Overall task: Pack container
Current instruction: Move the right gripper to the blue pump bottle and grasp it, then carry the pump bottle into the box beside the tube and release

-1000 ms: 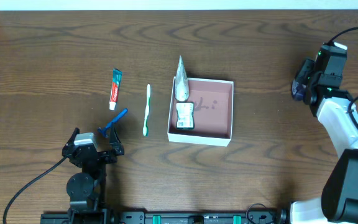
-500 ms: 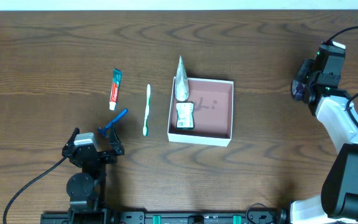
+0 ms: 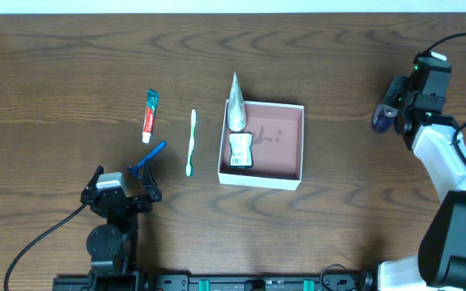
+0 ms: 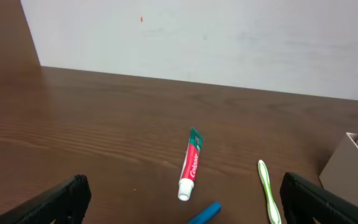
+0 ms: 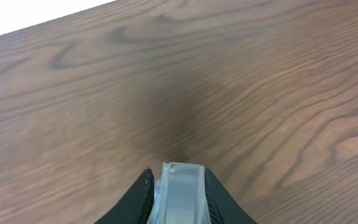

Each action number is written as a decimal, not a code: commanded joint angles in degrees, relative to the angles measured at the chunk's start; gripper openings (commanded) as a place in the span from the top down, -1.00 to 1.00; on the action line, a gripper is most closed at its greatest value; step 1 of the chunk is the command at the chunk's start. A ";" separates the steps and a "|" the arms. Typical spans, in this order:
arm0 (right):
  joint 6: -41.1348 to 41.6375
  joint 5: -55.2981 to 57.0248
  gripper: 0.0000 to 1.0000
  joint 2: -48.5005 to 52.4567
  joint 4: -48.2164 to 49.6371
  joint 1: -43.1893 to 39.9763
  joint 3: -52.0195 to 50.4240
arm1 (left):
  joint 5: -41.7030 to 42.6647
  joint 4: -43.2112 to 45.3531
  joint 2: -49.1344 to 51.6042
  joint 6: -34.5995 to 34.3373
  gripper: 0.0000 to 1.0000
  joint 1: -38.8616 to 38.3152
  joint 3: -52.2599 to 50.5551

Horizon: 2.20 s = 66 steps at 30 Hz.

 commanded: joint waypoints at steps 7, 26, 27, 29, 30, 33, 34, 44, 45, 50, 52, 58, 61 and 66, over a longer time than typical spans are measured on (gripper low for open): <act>3.72 -12.02 0.61 -13.90 -5.03 2.62 3.04 | -0.68 -2.12 -0.35 0.37 -0.96 0.24 -1.20; 16.20 -16.94 0.63 -24.30 -8.52 21.16 3.04 | -0.68 -2.12 -0.35 0.37 -0.96 0.24 -1.20; 16.20 -15.91 0.63 -23.89 -8.52 22.56 3.04 | -0.68 -2.12 -0.35 0.37 -0.96 0.24 -1.20; 16.52 -13.75 0.64 -23.12 -8.52 24.90 3.04 | -0.66 -2.12 -0.35 0.37 -0.96 0.24 -1.20; 16.79 -12.48 0.63 -22.62 -8.52 26.16 3.04 | -0.66 -2.12 -0.35 0.37 -0.96 0.24 -1.20; 17.77 -9.40 0.64 -21.07 -8.44 29.11 3.04 | -0.66 -2.12 -0.35 0.37 -0.96 0.24 -1.20; 18.21 -8.44 0.64 -20.35 -8.31 30.05 3.04 | -0.68 -2.12 -0.35 0.37 -0.96 0.24 -1.20; 19.80 -3.52 0.65 -10.54 -4.98 36.37 3.04 | -0.66 -2.12 -0.35 0.37 -0.96 0.24 -1.20; 19.82 -3.28 0.64 -9.68 -4.48 36.65 3.04 | -0.66 -2.12 -0.35 0.37 -0.96 0.24 -1.20; 20.06 -1.40 0.65 -5.53 -1.46 38.03 3.04 | -0.66 -2.12 -0.35 0.37 -0.96 0.24 -1.20; 20.09 -0.42 0.65 -4.28 -0.52 38.51 3.04 | -0.68 -2.12 -0.35 0.37 -0.96 0.24 -1.20; 20.06 3.02 0.64 -1.40 1.01 39.98 3.04 | -0.66 -2.12 -0.35 0.37 -0.96 0.24 -1.20; 20.06 3.82 0.64 -0.68 1.49 40.35 3.04 | -0.66 -2.12 -0.35 0.37 -0.96 0.24 -1.20; 20.06 4.81 0.64 -0.04 2.25 40.68 3.04 | -0.66 -2.12 -0.35 0.37 -0.96 0.24 -1.20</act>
